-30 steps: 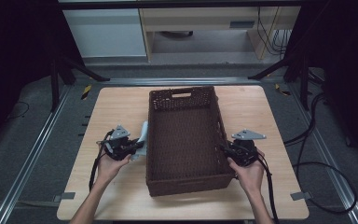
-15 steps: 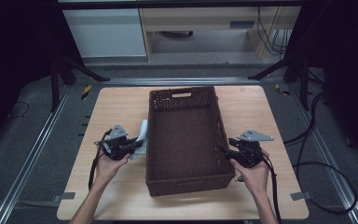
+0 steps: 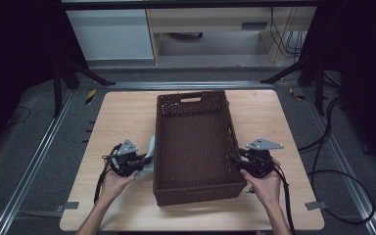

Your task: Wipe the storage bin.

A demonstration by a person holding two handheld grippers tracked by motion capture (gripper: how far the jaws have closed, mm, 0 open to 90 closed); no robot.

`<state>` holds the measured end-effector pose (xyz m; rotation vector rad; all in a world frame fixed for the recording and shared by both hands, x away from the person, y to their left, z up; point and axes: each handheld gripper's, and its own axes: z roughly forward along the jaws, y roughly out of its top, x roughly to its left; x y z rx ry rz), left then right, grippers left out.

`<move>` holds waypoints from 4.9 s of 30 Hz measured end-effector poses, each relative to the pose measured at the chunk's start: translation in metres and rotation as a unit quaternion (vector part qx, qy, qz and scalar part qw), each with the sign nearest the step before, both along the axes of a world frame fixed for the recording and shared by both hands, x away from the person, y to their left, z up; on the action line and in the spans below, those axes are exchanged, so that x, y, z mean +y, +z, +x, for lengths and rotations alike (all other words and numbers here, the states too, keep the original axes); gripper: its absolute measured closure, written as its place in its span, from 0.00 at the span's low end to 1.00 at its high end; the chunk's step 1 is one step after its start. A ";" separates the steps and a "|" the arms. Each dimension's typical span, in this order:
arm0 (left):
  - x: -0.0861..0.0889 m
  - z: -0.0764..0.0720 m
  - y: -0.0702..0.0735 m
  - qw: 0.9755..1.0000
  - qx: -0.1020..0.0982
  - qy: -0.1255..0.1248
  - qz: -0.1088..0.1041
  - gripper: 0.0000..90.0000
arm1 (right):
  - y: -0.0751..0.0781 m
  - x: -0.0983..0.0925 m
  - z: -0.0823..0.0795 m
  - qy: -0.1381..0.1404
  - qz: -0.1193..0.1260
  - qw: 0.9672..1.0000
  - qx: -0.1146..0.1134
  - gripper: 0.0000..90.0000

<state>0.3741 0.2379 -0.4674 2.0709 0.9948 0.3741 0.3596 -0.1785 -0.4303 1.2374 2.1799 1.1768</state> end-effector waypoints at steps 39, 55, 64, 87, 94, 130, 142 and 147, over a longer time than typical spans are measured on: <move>-0.002 -0.005 -0.009 1.000 0.014 -0.005 0.012 0.88 | 0.005 -0.007 -0.002 -0.024 0.010 0.999 -0.029 0.57; -0.001 -0.041 0.019 0.999 -0.028 -0.022 -0.015 0.88 | -0.002 0.002 0.002 -0.015 -0.006 1.000 0.011 0.77; -0.009 -0.030 -0.008 0.999 0.028 -0.021 0.005 0.88 | -0.001 0.003 0.002 -0.048 -0.009 0.999 0.005 0.82; -0.003 -0.063 0.019 0.999 -0.024 -0.033 -0.009 0.87 | 0.000 0.000 0.000 -0.022 -0.010 1.000 0.009 0.79; -0.010 -0.055 -0.005 0.999 0.020 -0.036 0.018 0.88 | 0.000 0.000 0.001 -0.056 -0.013 0.998 0.005 0.82; -0.015 -0.061 0.004 0.998 0.009 -0.058 0.005 0.87 | 0.000 -0.004 -0.001 -0.095 -0.014 0.995 0.000 0.82; -0.019 -0.066 0.013 0.998 -0.006 -0.063 -0.008 0.87 | 0.008 -0.021 -0.005 -0.090 0.022 0.995 -0.035 0.60; -0.009 -0.078 0.038 0.996 -0.052 -0.057 -0.046 0.87 | 0.015 -0.031 -0.011 -0.086 0.033 0.994 -0.054 0.53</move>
